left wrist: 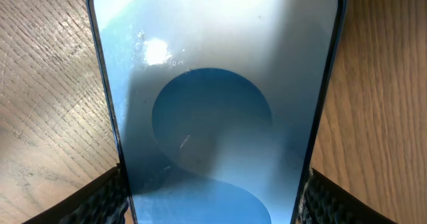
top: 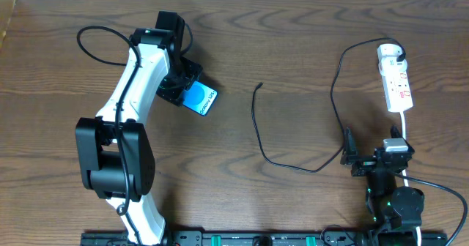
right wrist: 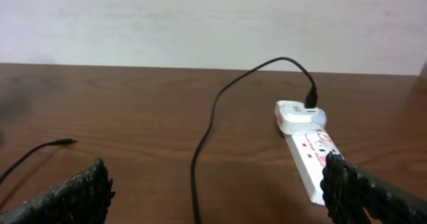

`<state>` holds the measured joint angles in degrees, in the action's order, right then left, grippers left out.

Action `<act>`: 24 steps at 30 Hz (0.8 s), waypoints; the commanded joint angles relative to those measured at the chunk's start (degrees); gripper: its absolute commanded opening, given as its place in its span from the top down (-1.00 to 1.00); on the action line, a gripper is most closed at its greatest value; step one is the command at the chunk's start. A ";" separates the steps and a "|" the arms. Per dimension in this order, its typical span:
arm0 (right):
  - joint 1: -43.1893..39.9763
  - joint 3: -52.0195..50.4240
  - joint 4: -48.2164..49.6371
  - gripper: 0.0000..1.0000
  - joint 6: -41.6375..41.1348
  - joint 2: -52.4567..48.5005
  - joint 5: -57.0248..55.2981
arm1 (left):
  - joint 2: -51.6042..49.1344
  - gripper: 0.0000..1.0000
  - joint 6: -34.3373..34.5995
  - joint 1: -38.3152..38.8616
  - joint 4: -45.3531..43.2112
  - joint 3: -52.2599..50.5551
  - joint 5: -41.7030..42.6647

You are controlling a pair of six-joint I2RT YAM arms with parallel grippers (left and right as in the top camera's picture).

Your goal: Plug charger to phone and switch on socket

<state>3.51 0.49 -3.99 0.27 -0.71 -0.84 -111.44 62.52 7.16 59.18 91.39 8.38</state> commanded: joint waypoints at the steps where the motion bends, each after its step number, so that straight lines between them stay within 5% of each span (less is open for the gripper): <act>1: 0.28 -0.17 0.68 -0.98 -0.72 0.22 0.83 | 2.25 -0.22 -1.01 -0.39 0.37 1.57 -1.53; 9: 0.28 2.71 2.12 -0.99 -3.43 -2.64 8.31 | 2.25 -0.22 -0.98 -0.39 -0.04 1.57 0.15; 24: -1.07 40.06 -12.00 -0.99 -2.99 -40.41 14.80 | 2.25 -0.22 -0.94 -0.39 -0.33 1.57 3.23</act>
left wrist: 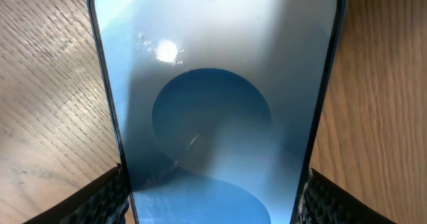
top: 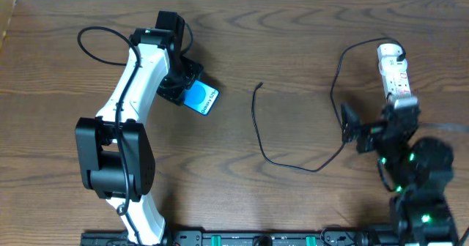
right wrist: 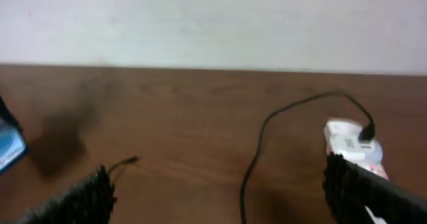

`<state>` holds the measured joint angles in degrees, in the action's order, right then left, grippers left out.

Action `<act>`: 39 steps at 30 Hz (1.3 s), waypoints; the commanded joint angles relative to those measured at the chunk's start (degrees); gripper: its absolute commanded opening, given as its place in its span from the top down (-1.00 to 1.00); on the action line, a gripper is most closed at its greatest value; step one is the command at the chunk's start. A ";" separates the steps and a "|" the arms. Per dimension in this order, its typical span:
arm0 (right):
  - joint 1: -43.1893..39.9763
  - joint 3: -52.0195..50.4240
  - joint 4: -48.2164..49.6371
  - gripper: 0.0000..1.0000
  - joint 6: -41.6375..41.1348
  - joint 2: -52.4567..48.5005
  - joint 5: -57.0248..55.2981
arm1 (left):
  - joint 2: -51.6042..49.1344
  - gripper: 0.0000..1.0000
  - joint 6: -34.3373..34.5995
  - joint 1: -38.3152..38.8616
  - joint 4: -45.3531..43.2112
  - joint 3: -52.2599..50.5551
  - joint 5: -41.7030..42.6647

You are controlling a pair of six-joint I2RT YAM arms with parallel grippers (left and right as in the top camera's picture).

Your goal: Plug charger to phone and switch on socket

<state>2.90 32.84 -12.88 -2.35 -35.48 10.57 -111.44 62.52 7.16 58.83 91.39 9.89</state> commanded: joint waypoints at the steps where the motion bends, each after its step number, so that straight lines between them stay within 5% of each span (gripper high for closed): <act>1: -0.46 10.36 -4.90 -0.99 -0.39 -7.91 5.22 | 2.25 -0.21 -0.74 -0.39 -0.04 1.57 1.95; 12: 2.60 26.25 -10.93 -0.99 -11.19 -34.32 32.15 | 2.25 -0.21 2.34 -0.39 -2.64 1.57 10.93; 24: 20.87 26.32 4.26 -0.99 -16.65 -48.87 29.20 | 2.25 -0.22 6.84 -0.39 -2.82 1.57 15.19; 31: 21.53 26.29 3.72 -0.99 -16.48 -49.05 28.09 | 2.25 -0.21 6.75 -0.39 -2.78 1.57 14.21; 37: 21.11 26.29 3.04 -0.98 -16.50 -49.05 24.46 | 2.25 -0.25 4.35 -0.33 -2.75 1.57 5.29; 39: 20.70 26.29 2.73 -0.99 -16.48 -49.05 22.88 | 2.25 -0.49 3.50 -0.33 -2.73 1.51 1.51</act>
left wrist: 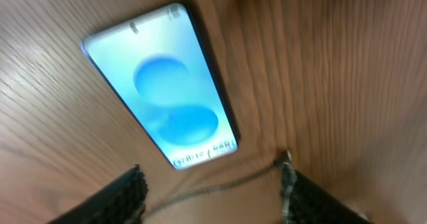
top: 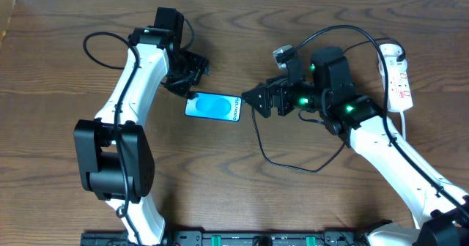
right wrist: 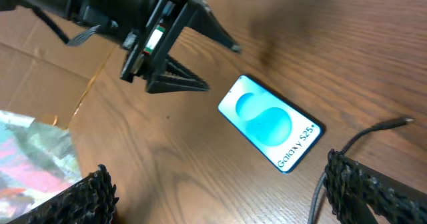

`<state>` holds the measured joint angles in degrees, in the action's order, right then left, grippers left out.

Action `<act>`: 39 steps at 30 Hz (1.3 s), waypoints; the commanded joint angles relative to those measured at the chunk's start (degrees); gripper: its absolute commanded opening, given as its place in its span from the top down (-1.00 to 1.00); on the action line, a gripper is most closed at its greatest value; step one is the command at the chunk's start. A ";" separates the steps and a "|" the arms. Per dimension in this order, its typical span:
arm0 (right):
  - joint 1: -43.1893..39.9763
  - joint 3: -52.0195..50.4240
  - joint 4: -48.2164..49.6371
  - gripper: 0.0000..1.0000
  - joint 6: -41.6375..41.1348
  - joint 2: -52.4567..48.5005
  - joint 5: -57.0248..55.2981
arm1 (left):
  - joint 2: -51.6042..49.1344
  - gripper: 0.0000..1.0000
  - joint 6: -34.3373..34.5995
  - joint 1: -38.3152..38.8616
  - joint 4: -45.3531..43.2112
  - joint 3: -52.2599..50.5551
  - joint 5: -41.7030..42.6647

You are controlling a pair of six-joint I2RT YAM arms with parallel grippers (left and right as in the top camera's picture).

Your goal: Plug charger to phone and switch on socket

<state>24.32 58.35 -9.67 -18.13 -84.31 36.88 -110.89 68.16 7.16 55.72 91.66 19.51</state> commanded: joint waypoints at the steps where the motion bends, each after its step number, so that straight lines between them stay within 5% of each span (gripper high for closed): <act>1: -0.94 0.79 -0.85 -0.99 -0.70 -0.22 -4.20 | 1.70 -0.61 -2.12 -0.33 0.35 1.18 -9.29; 12: -5.29 0.79 -5.81 -0.98 -0.70 -0.22 -12.61 | -0.13 -0.87 -1.79 4.35 -1.88 -0.28 -16.52; 19: -7.41 0.79 -9.33 -0.99 -0.02 -0.24 -13.18 | -3.15 -0.92 7.82 9.75 -2.08 -0.81 -22.40; 39: -7.41 0.74 -16.94 -0.98 0.68 -0.24 -19.06 | -13.27 -0.93 11.69 10.99 0.20 -2.16 -18.38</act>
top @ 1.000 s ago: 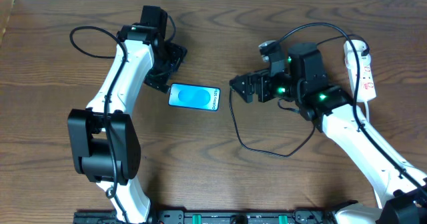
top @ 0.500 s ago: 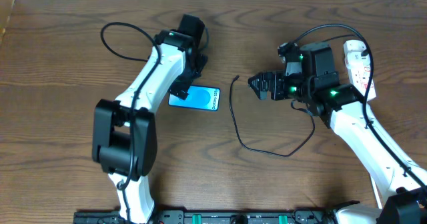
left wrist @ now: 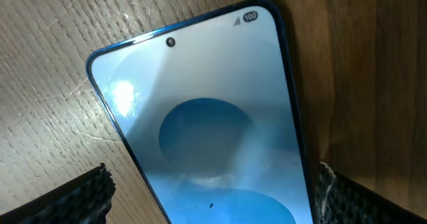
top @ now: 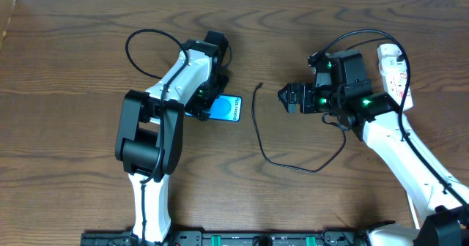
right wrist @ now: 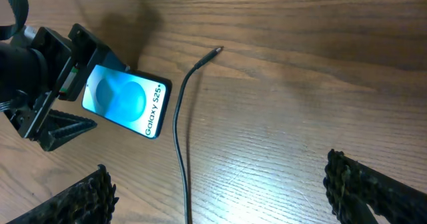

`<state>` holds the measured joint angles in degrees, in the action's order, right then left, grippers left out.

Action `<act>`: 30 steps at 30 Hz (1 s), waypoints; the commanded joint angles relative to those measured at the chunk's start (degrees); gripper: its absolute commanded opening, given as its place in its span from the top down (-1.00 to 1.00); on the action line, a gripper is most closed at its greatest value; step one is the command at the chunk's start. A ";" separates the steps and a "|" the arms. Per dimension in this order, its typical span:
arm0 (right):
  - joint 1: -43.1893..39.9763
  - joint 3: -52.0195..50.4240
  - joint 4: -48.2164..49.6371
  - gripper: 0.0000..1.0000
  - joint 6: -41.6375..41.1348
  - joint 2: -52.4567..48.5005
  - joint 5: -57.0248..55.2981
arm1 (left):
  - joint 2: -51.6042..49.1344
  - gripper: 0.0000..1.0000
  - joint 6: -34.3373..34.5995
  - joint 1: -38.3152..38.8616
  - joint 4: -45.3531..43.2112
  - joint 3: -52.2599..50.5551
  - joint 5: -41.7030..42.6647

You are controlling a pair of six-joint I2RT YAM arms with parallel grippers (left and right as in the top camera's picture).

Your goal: Plug charger to phone and switch on socket

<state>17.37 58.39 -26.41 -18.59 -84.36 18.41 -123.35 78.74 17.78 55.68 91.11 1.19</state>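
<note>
A blue-screened phone [top: 226, 109] lies flat on the wooden table, marked "Galaxy S25+" [right wrist: 127, 99]. My left gripper [top: 201, 102] is low over its left end. In the left wrist view the phone [left wrist: 207, 117] fills the frame, and the left gripper [left wrist: 213, 211] is open with a finger on each side of it. The black charger cable [top: 258, 132] lies loose, its plug tip [top: 260, 85] to the right of the phone, tip [right wrist: 217, 51]. My right gripper [top: 289, 98] hovers open and empty, right of the tip. The white socket strip [top: 396, 76] lies far right.
A white charger adapter [top: 390, 53] sits in the far end of the strip, with the cable arcing from it over my right arm. The cable loops across the table [top: 88, 129] toward the near side [top: 300, 167]. The table's far edge runs along the top.
My left gripper, which stood off to the upper left of the phone, is now down over the phone's left end with a finger either side. My right gripper has moved back to the right.
At first my left gripper was shut on the tilted phone at the left, while my right arm sat folded at the near right. The right arm then rose. Later the phone lay flat mid-table, let go, with the right gripper near it. Now the left gripper straddles the phone.
</note>
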 commanded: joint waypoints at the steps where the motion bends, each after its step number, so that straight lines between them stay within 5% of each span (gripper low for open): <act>1: -0.46 0.70 -0.22 -0.99 1.09 -0.20 -0.81 | -0.85 -0.93 1.11 0.46 -0.50 -2.12 -0.07; 10: -0.46 0.68 -0.55 -0.99 1.49 -0.20 -0.98 | -0.85 -0.93 1.09 0.85 -11.96 -9.64 5.53; 21: -0.46 0.68 -1.07 -0.99 1.49 -0.20 -1.01 | -0.85 -0.89 0.33 0.94 -13.60 -15.30 5.38; 30: -0.46 0.68 -1.14 -0.99 1.49 -0.20 -0.98 | -0.85 -0.77 -32.83 -3.08 -14.56 -14.56 9.22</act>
<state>17.37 58.39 -27.44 -17.76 -84.36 17.98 -118.19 62.52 17.76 42.39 79.90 7.73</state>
